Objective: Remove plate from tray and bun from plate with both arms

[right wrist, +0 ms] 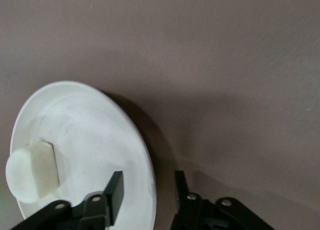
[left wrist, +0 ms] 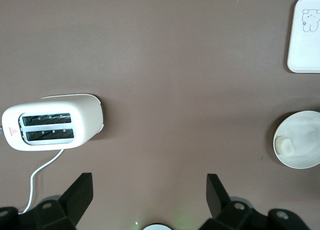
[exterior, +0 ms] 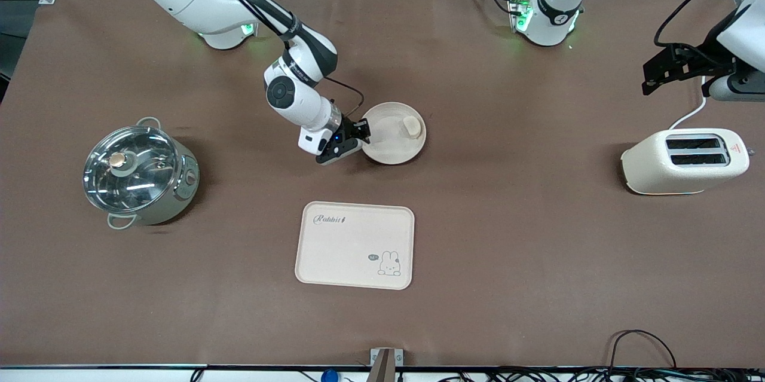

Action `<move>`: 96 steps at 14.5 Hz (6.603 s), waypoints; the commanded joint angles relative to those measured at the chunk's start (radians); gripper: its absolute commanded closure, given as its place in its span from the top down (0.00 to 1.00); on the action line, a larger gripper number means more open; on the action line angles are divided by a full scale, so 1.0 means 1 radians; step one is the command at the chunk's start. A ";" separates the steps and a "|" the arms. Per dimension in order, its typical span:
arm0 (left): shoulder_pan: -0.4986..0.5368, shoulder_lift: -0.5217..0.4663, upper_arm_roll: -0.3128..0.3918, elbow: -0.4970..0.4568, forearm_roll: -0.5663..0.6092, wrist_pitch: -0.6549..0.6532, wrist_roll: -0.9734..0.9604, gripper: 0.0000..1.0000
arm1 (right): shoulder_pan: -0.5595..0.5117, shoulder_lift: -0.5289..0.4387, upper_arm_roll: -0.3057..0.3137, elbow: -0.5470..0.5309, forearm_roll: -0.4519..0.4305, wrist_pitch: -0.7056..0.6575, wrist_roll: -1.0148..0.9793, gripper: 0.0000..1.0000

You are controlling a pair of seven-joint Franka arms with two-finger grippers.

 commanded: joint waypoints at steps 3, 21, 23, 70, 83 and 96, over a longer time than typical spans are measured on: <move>-0.017 0.037 -0.014 0.010 -0.013 0.008 -0.008 1.00 | -0.174 -0.108 0.014 0.174 0.003 -0.369 -0.007 1.00; -0.607 0.422 -0.045 -0.245 0.023 0.496 -0.902 1.00 | -0.615 -0.391 0.011 0.630 -0.229 -1.081 -0.141 1.00; -0.638 0.458 -0.046 -0.280 0.023 0.557 -0.979 0.99 | -0.616 -0.415 0.008 0.663 -0.232 -1.113 -0.139 1.00; -0.689 0.651 -0.043 -0.273 -0.065 0.617 -1.254 0.23 | -0.113 -0.685 -0.617 0.552 -0.114 -1.326 -0.150 1.00; -0.479 0.562 -0.032 -0.084 -0.005 0.526 -1.314 0.12 | -0.113 -0.685 -0.618 0.552 -0.112 -1.325 -0.148 1.00; -0.066 0.732 -0.031 -0.037 0.122 0.554 -0.736 0.25 | -0.113 -0.687 -0.617 0.551 -0.112 -1.326 -0.148 1.00</move>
